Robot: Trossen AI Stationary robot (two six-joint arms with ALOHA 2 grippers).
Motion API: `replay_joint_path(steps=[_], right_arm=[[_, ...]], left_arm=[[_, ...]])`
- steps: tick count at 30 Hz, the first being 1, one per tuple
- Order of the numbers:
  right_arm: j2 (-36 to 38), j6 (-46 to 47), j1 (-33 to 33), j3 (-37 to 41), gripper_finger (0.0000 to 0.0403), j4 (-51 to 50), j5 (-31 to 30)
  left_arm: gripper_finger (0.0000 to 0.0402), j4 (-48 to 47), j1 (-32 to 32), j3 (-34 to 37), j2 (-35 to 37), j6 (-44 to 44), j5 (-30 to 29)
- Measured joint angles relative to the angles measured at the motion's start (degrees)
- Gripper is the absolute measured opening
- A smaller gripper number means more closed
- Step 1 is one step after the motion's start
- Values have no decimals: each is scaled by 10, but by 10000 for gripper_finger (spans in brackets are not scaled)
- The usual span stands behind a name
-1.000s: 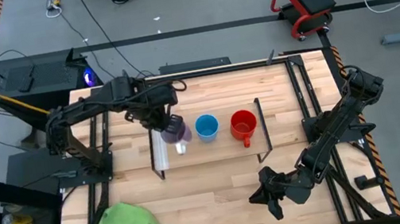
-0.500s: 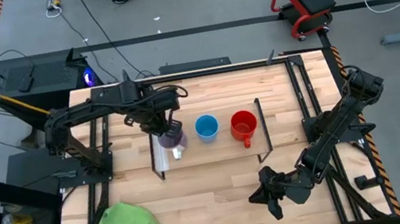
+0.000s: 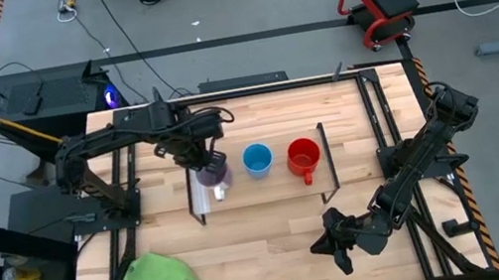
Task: Stack small to large cups/mugs on shelf
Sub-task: Put the purple mug on the shelf, then return to Home Position
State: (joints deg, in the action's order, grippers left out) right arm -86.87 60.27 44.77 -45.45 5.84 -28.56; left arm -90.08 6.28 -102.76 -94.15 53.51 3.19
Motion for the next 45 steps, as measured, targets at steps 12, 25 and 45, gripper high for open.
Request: replay_joint_path(steps=[12,25,45], right_arm=[[0,0,0,0,38,-3,0],[1,-4,0,0,38,-12,0],[230,-80,55,0,38,-30,-58]], left_arm=[[86,0,0,0,5,-7,-4],[93,1,0,-24,36,-2,-4],[84,0,-183,-169,120,12,-304]])
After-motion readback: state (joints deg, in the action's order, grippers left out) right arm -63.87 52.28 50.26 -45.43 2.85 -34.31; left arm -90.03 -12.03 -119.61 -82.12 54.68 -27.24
